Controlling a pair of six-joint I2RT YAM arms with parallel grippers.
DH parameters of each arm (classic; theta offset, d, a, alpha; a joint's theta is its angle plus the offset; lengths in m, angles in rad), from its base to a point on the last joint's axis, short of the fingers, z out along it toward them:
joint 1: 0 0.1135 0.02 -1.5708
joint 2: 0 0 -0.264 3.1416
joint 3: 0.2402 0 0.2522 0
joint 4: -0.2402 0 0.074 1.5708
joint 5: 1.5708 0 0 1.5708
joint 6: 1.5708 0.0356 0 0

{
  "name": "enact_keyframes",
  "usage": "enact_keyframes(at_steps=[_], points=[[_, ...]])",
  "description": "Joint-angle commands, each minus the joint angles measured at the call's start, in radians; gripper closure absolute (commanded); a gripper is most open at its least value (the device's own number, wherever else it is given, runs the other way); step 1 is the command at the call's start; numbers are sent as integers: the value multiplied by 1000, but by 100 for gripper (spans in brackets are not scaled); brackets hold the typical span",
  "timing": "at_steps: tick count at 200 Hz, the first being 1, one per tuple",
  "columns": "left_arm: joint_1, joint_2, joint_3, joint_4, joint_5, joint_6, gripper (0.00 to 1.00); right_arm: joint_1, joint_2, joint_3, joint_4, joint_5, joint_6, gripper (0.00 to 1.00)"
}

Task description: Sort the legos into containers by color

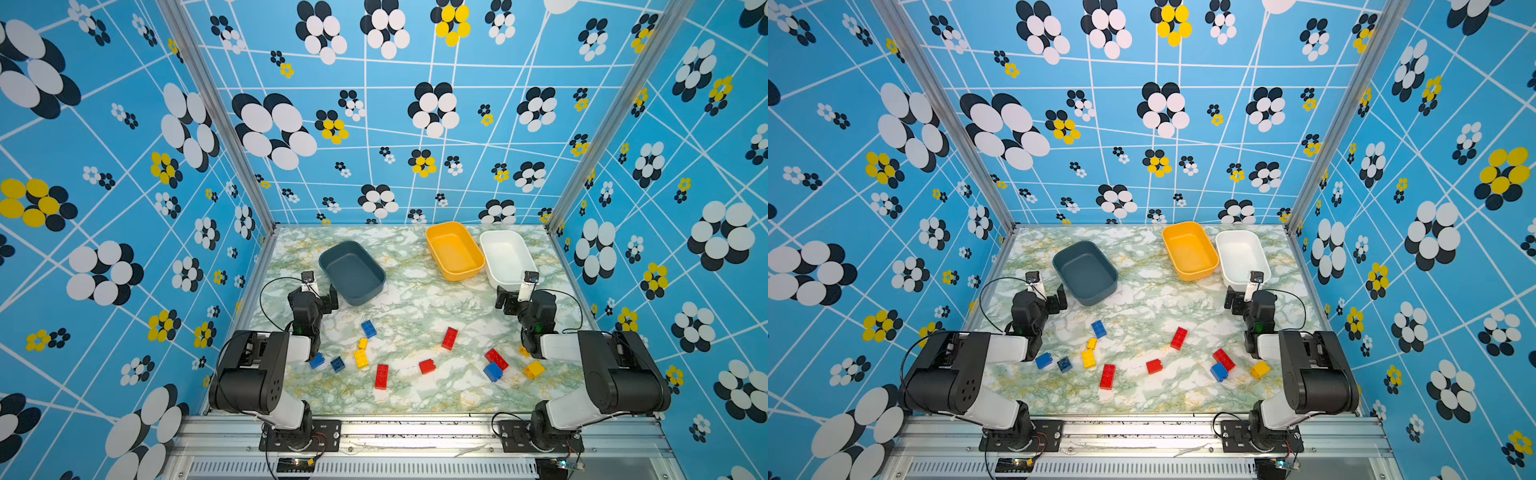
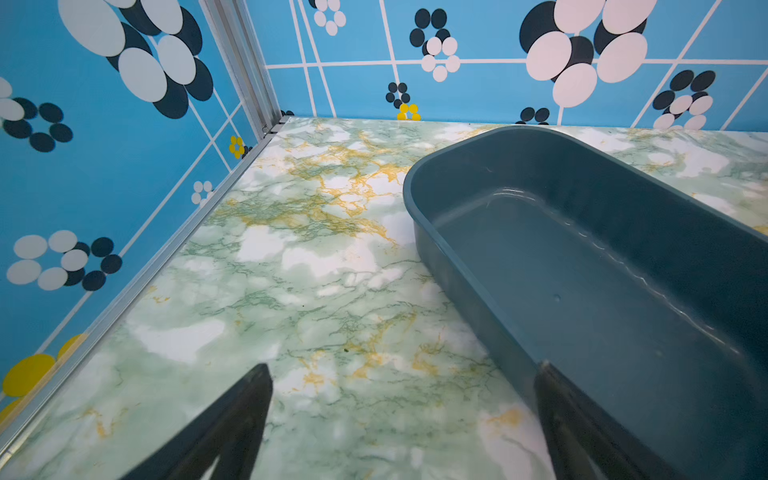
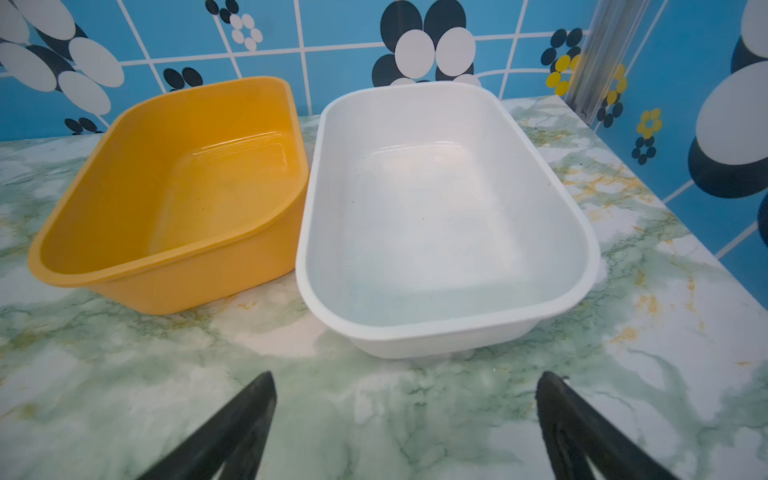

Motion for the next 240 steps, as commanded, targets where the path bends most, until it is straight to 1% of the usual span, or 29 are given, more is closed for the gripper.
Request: enact_keyframes(at_steps=[1, 226, 233, 240], points=[[-2, 14, -1, 12, -10, 11, 1, -4, 7, 6, 15, -11, -7, 1], [-3, 9, -4, 23, -15, 16, 1, -4, 3, 2, 28, -14, -7, 1], [-5, -15, 8, -19, -20, 14, 1, -4, -15, 8, 12, -34, -12, 1], [-8, -53, 29, -91, -29, 13, 1, -3, -55, 25, -57, -57, -21, 1]])
